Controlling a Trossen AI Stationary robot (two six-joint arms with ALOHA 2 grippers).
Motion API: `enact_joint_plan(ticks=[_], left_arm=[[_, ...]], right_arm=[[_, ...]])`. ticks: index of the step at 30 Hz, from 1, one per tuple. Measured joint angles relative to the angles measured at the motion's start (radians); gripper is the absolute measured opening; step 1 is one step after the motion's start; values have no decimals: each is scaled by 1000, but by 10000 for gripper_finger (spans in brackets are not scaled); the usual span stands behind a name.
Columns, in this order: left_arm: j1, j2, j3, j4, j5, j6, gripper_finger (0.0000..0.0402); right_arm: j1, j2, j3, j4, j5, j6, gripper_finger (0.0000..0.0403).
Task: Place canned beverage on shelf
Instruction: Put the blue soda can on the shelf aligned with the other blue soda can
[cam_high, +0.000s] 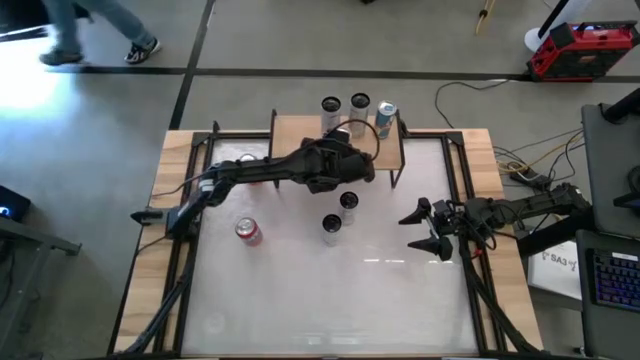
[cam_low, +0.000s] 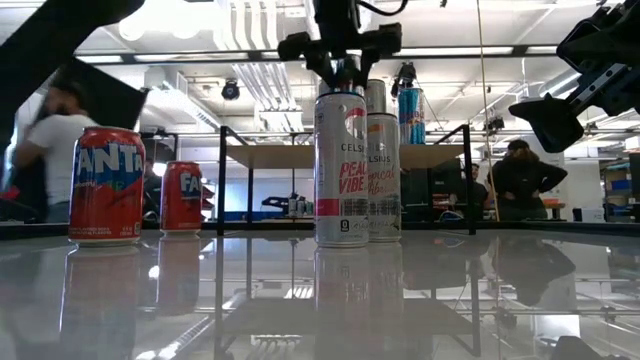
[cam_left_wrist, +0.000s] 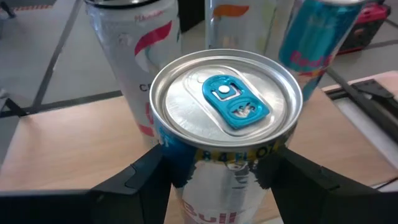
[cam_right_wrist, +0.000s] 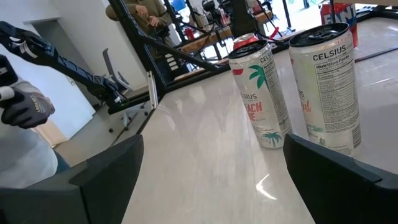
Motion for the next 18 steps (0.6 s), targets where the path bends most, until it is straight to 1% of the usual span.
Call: enact_joint_plan(ticks=[4,6,9,11,16,18], left_arm=[[3,0,0,50,-5,24,207],[5,1,-3,79,0,61,208],[6,2,-31,180,9,140,210],[9,4,-37,213,13,168,211],[18,13,-35,274,53,191,212],[20,26,-35,296,74,226,212]], right_arm=[[0,0,0,-1,0,0,370],[0,1,0,-1,0,0,370],[0,0,0,-4,0,0,370],[0,0,0,-9,0,0,370],[0,0,0,-15,0,0,370],[0,0,0,-16,0,0,370]])
